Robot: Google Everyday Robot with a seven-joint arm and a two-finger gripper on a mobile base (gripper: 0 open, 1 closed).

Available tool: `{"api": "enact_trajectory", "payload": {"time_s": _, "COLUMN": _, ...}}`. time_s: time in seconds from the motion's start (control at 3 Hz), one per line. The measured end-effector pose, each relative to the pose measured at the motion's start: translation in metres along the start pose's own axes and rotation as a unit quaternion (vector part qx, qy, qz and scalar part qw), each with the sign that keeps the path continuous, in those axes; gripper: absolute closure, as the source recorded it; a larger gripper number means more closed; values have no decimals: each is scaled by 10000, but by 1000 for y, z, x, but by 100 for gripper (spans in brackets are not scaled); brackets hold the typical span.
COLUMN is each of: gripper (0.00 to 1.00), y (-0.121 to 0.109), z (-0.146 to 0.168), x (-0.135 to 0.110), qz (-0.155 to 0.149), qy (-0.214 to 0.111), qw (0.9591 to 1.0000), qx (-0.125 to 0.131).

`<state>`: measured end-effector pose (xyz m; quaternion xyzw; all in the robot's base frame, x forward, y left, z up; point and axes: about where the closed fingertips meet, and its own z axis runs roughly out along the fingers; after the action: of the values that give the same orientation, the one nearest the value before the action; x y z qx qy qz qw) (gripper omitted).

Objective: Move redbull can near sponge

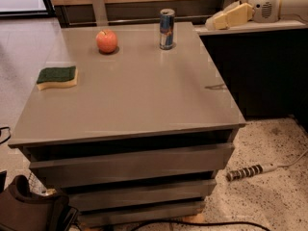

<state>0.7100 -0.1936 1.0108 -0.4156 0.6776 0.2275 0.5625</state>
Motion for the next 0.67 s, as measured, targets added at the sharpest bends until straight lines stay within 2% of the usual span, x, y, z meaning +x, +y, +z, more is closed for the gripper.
{"api": "enact_trajectory", "payload": {"time_s": 0.33, "gripper": 0, "y": -19, "z": 41, "x": 16, "qz": 104, "qy": -65, "qw": 9999, "qx": -4}}
{"api": "enact_trajectory", "payload": {"time_s": 0.67, "gripper": 0, "y": -40, "z": 77, "x": 30, "qz": 131, "qy": -283, "qw": 9995, "qx": 57}}
